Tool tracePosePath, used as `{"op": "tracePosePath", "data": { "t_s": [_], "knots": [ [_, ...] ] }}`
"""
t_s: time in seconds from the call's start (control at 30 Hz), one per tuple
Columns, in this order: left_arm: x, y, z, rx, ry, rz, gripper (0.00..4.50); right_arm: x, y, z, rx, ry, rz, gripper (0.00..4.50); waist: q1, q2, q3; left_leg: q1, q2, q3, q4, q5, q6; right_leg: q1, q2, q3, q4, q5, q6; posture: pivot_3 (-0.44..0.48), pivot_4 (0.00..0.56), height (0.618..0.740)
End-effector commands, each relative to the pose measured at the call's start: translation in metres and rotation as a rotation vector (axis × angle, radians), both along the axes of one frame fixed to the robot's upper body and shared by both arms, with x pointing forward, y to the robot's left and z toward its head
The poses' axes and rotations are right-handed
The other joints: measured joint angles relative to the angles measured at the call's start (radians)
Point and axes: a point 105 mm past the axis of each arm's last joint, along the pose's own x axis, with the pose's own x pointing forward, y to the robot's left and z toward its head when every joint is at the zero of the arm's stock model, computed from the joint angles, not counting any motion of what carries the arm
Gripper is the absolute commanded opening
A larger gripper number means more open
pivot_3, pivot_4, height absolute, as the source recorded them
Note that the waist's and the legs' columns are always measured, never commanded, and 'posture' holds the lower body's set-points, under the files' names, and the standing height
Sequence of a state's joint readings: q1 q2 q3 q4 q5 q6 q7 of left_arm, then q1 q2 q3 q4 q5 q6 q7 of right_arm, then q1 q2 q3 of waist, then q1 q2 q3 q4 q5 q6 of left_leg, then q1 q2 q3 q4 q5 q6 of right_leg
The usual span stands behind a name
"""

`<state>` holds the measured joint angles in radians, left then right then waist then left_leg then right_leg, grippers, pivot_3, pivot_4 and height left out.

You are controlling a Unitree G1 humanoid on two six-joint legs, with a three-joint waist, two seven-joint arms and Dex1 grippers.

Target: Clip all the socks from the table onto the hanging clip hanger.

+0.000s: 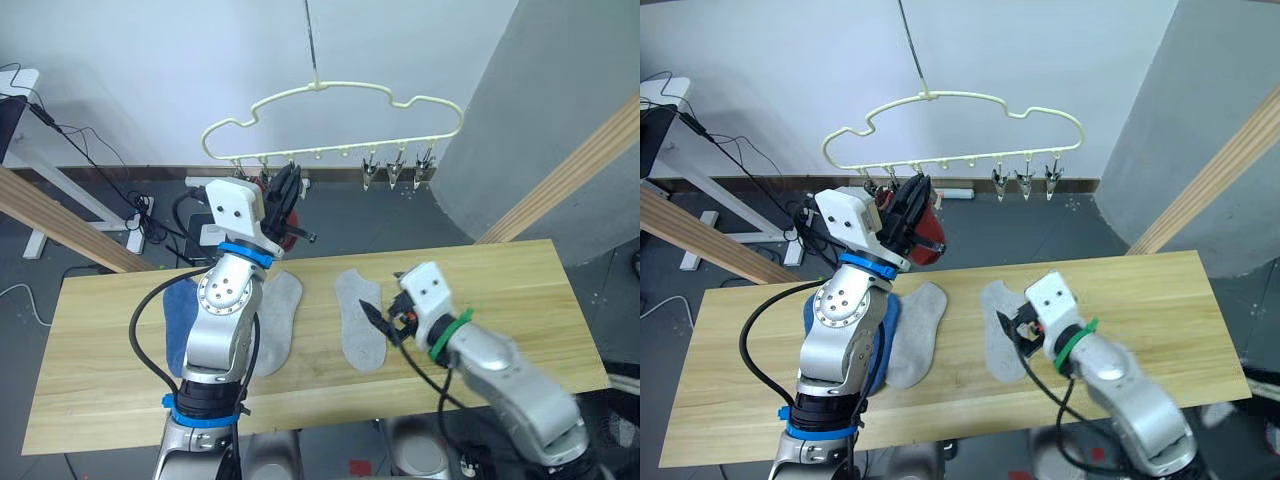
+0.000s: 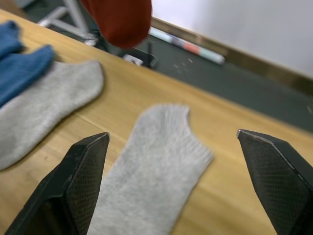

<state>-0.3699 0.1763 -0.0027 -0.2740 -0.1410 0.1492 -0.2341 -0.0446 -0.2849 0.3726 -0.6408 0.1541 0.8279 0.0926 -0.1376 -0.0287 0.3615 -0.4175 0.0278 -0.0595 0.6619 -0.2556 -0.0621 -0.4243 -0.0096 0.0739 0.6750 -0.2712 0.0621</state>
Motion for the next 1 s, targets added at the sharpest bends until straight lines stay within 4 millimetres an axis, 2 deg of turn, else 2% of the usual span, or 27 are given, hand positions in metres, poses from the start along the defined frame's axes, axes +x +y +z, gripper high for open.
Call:
{"op": "tracePosePath", "data": {
  "t_s": [0.03, 0.37, 0.57, 0.67, 1.0],
  "knots": [
    [-0.008, 0.000, 0.017, -0.004, -0.059, -0.021, 0.00, 0.006, 0.002, -0.017, 0.007, 0.016, -0.128, 4.45, 0.000, 0.000, 0.000, 0.000, 0.000, 0.000, 0.000, 0.000, 0.000, 0.000, 0.000, 0.000, 0.000, 0.000, 0.000, -0.221, 0.377, 0.740],
    [-0.012, 0.002, 0.017, 0.005, -0.044, -0.032, 0.00, 0.032, 0.020, -0.050, 0.013, 0.024, -0.150, 4.45, 0.000, 0.000, 0.000, 0.000, 0.001, 0.000, -0.001, 0.000, 0.000, -0.001, 0.000, 0.000, -0.001, 0.000, 0.000, -0.203, 0.372, 0.740],
    [-0.012, 0.001, 0.016, 0.008, -0.035, -0.036, 0.00, 0.036, 0.027, -0.068, 0.022, 0.094, -0.151, 4.45, 0.001, 0.000, 0.000, 0.000, 0.000, 0.000, -0.001, 0.000, 0.000, 0.000, 0.000, 0.000, -0.001, 0.003, -0.005, -0.190, 0.367, 0.740],
    [-0.013, 0.003, 0.015, 0.000, -0.016, -0.046, 0.00, 0.036, 0.025, -0.071, 0.010, 0.101, -0.152, 3.63, 0.001, 0.000, 0.000, 0.000, 0.000, 0.000, -0.001, 0.000, 0.000, 0.000, 0.000, 0.000, 0.000, 0.003, -0.005, -0.188, 0.367, 0.740],
    [-0.015, 0.005, 0.018, -0.013, 0.017, -0.114, 0.00, 0.030, 0.016, -0.071, 0.005, 0.098, -0.143, 0.27, 0.002, 0.000, 0.000, 0.000, 0.001, 0.000, -0.001, 0.000, 0.000, 0.000, 0.001, 0.000, 0.000, 0.003, -0.004, -0.191, 0.372, 0.740]
  ]
}}
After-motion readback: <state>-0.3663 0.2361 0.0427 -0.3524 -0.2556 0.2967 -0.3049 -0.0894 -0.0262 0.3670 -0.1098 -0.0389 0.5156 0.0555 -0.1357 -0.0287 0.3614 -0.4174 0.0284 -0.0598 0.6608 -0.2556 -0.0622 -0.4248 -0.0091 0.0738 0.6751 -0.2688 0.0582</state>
